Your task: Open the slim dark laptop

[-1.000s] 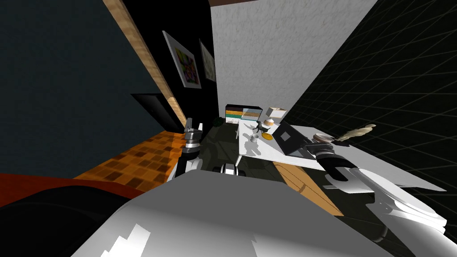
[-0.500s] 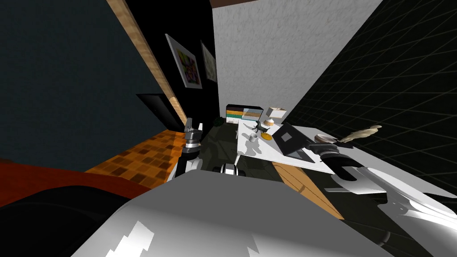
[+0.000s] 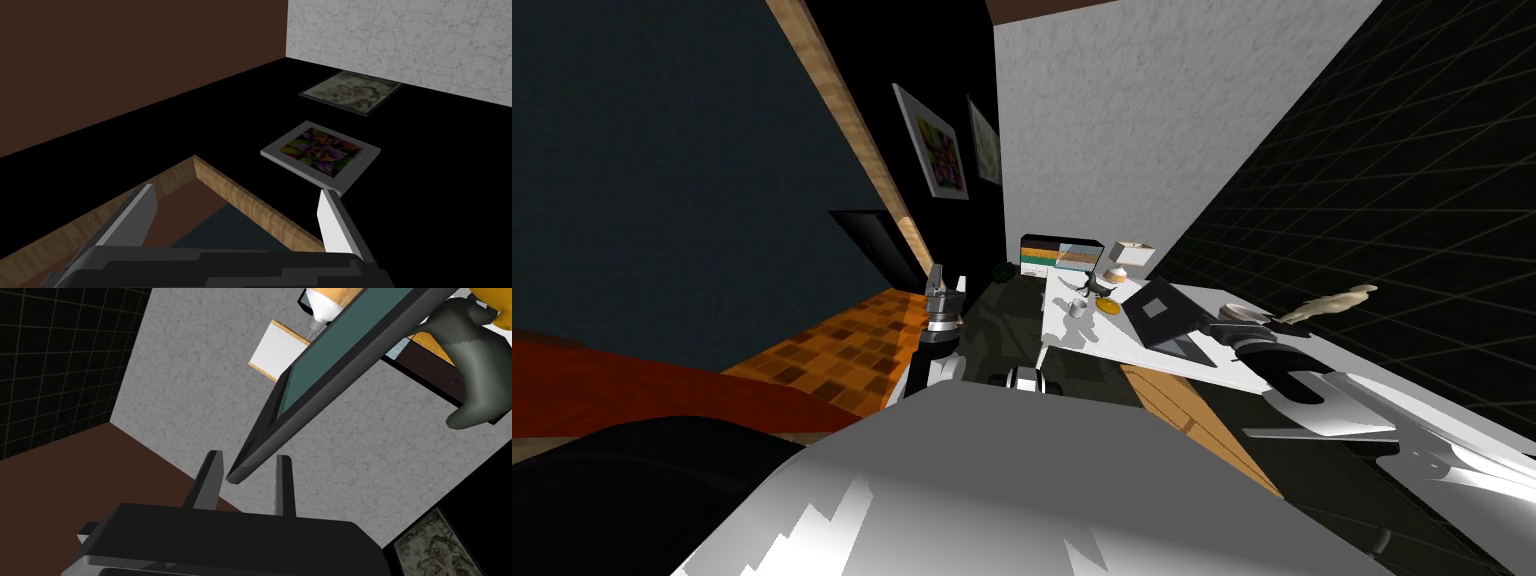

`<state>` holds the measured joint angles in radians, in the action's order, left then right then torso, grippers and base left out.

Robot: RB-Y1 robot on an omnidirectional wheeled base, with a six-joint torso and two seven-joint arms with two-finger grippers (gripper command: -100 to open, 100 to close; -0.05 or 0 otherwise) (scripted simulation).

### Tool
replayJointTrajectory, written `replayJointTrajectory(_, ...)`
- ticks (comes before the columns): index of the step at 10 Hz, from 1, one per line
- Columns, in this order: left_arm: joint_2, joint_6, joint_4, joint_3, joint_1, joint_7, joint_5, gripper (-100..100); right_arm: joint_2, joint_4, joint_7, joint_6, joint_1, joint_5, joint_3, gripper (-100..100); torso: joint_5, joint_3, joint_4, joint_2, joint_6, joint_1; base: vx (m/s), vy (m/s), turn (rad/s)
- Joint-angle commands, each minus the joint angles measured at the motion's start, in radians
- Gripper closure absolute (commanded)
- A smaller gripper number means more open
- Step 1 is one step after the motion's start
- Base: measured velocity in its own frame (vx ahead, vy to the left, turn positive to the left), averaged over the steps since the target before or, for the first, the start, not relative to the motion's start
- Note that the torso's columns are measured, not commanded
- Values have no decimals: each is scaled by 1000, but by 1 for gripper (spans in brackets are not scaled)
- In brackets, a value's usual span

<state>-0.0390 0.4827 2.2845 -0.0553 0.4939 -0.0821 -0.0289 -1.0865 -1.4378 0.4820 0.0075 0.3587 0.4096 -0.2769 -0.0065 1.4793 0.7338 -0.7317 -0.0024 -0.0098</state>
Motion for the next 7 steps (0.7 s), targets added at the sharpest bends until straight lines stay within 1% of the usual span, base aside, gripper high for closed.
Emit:
replayJointTrajectory(1,0,0,0,0,0,0,0,0,-5,12,-54,-4,8,-42,20,100,-1,0,0,1,-1,0,-37,-104,47)
replayJointTrajectory(7,0,0,0,0,0,0,0,0,-32,74,-206,-31,12,-172,81,100,-4,2,-4,4,-2,0,-49,-111,71)
